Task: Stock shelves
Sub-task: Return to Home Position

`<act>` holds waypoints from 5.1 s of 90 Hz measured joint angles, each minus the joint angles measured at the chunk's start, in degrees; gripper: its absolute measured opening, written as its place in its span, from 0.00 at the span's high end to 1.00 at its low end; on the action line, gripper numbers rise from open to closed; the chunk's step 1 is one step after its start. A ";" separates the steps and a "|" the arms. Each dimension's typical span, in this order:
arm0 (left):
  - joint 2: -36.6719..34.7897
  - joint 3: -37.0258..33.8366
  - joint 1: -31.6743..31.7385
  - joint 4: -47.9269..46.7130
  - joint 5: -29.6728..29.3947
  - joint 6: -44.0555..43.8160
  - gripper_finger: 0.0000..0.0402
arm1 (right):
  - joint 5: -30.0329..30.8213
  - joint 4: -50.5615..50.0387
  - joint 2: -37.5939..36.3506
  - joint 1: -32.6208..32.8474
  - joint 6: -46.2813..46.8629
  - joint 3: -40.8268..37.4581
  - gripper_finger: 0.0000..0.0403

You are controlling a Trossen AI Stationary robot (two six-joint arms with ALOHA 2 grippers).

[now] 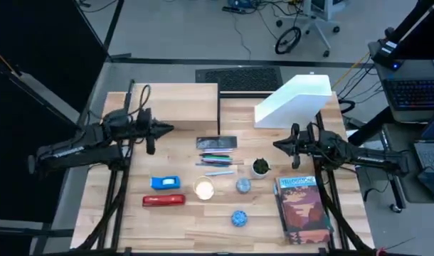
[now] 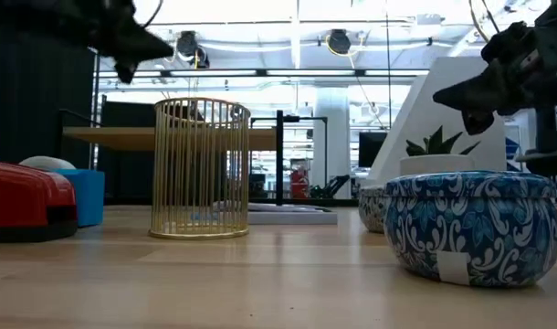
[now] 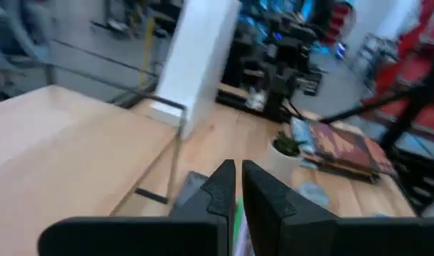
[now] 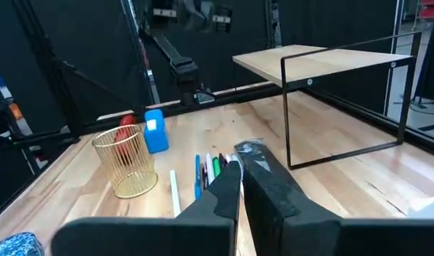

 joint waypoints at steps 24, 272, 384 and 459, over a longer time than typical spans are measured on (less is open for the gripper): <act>-6.29 -12.85 -3.36 13.48 -4.28 0.15 0.97 | 0.02 0.00 0.02 0.00 0.01 0.00 1.00; -27.36 -23.15 -16.83 4.48 -12.43 9.13 0.97 | 0.00 0.24 0.02 -0.02 0.04 0.02 1.00; -27.36 -23.15 -16.83 4.50 -12.39 9.13 0.97 | 0.02 0.24 0.02 -0.02 0.04 0.02 1.00; -27.36 -23.15 -16.80 4.50 -12.39 9.13 0.97 | 0.01 0.24 0.02 -0.02 0.04 0.02 1.00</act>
